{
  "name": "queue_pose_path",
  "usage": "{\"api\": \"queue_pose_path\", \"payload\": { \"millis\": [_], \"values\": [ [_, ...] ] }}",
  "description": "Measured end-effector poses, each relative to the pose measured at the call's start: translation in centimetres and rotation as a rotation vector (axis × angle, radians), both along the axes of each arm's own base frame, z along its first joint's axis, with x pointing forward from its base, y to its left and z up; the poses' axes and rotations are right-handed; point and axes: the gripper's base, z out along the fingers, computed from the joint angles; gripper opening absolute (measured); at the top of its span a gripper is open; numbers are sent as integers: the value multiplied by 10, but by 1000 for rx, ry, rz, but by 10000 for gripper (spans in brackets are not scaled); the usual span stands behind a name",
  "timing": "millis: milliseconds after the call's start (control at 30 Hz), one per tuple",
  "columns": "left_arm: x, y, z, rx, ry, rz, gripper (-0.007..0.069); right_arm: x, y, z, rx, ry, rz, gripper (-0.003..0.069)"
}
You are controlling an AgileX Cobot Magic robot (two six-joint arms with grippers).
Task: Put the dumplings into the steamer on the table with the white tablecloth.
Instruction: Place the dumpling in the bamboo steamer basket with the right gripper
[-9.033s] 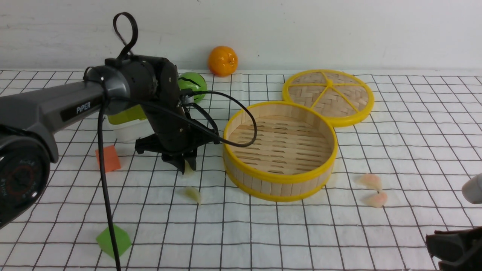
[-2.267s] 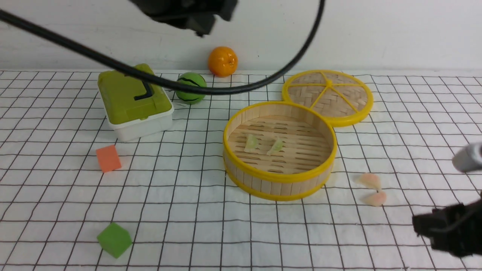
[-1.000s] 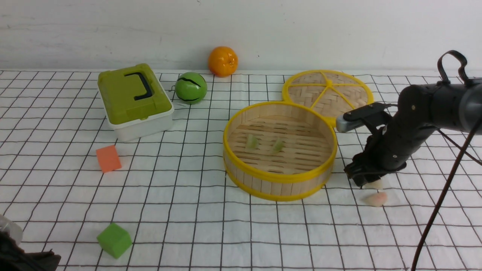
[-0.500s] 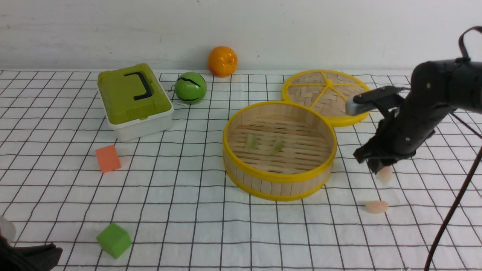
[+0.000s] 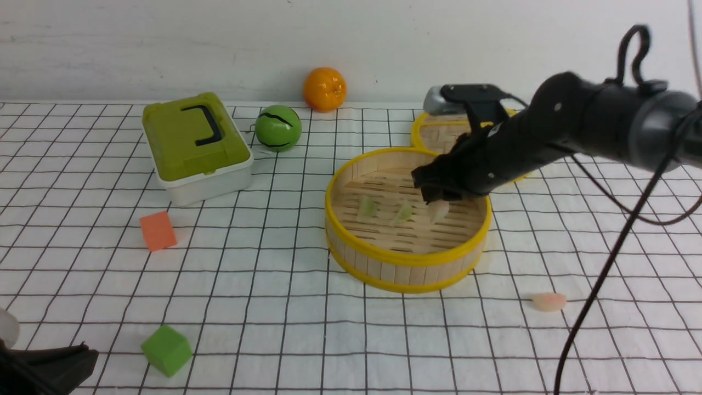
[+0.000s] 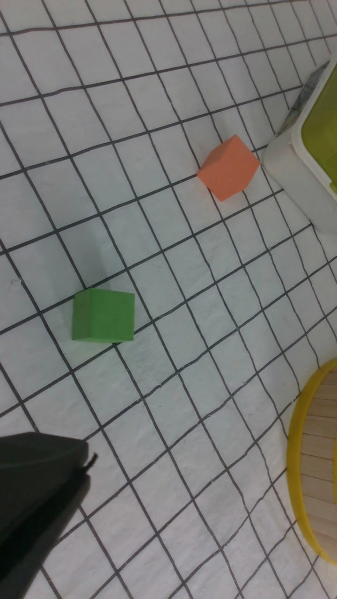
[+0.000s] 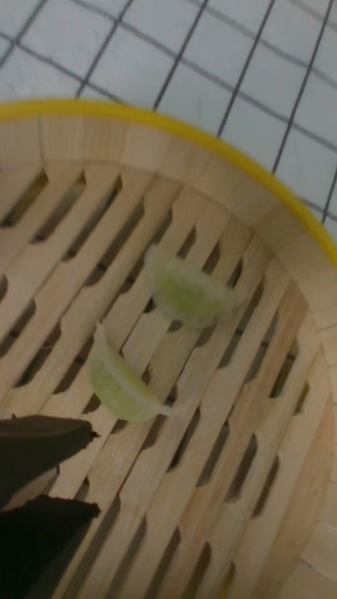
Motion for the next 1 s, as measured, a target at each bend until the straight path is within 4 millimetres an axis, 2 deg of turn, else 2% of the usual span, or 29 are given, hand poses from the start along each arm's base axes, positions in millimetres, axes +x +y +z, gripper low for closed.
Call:
{"api": "queue_pose_path", "payload": {
  "millis": [133,533,600,633,733,767,800,867,900,933,967,1000],
  "values": [
    [0,0,1,-8,-4,-1,-13,6,1,-20,-7,16,-16,153],
    [0,-1,1,-16,-1,-2,-13,12,1,-16,38,-43,-75,159],
    [0,-1,1,-16,-1,-2,-13,14,1,-23,33,-35,-79,215],
    [0,-1,1,-16,-1,-2,-13,14,1,-23,33,-35,-79,215],
    [0,-1,1,-17,-1,-2,-13,14,1,-28,30,-28,-80,351],
    [0,-1,1,-17,-1,-2,-13,14,1,-28,30,-28,-80,351],
    [0,-1,1,-17,0,-2,-13,14,0,-24,32,-32,-78,403],
    [0,-1,0,-24,3,-1,-13,11,-3,-11,38,-35,-70,455],
    [0,-1,0,-24,3,-1,-13,10,-3,-10,37,-36,-68,459],
    [-1,-2,0,-38,11,-1,-13,5,-9,9,32,-49,-52,477],
    [-1,-2,0,-38,11,-1,-13,5,-10,12,34,-50,-51,479],
    [-1,-3,0,-54,20,-1,-13,-5,-23,45,18,-78,-30,486]
  ]
}}
